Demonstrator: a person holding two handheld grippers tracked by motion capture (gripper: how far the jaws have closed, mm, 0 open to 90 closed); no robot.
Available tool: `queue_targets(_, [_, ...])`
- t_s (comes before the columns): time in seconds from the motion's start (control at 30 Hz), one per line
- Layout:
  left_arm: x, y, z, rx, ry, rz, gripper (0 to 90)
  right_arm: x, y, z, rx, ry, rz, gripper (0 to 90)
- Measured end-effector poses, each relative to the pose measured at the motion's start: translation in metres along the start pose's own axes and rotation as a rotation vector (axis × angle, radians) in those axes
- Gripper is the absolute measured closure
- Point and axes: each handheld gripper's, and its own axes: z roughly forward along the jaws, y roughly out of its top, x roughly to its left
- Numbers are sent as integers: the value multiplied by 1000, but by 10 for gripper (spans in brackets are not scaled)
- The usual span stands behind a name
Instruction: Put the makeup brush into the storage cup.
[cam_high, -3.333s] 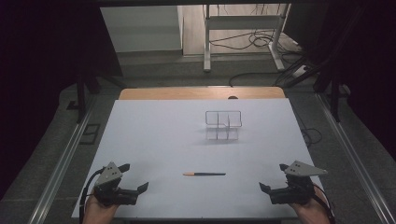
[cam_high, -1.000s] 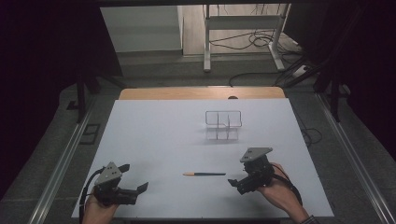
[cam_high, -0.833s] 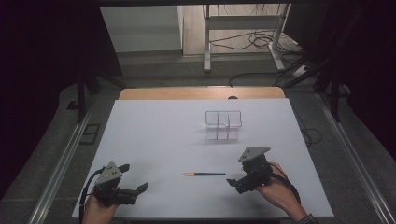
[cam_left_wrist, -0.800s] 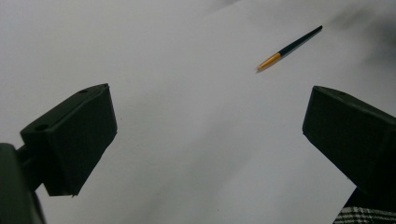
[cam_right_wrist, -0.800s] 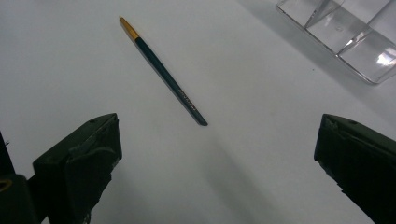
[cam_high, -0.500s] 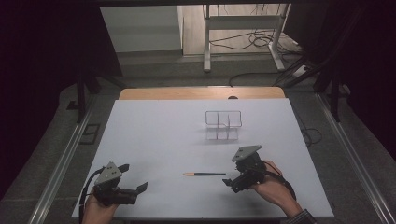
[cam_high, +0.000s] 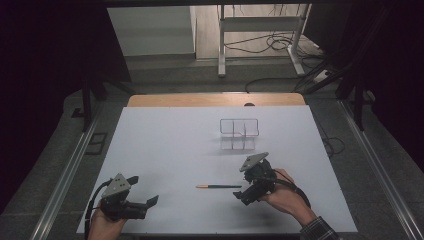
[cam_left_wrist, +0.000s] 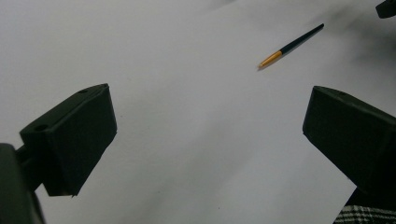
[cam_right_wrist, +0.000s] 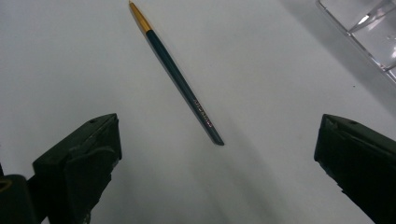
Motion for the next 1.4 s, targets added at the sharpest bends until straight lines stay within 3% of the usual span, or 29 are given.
queue_targets(0.33, [0,0,1,7,-2,0,33,-1,11,11,45,14,0,0])
queue_targets(0.67, [0,0,1,11,-5,-2,33,-1,25,22,64,28,-22,129])
queue_targets(0.83, [0,-1,1,12,-7,-2,33,0,30,27,65,38,-35,151])
queue_targets(1.4, [0,-1,2,25,-8,0,33,8,42,49,96,56,-138,511])
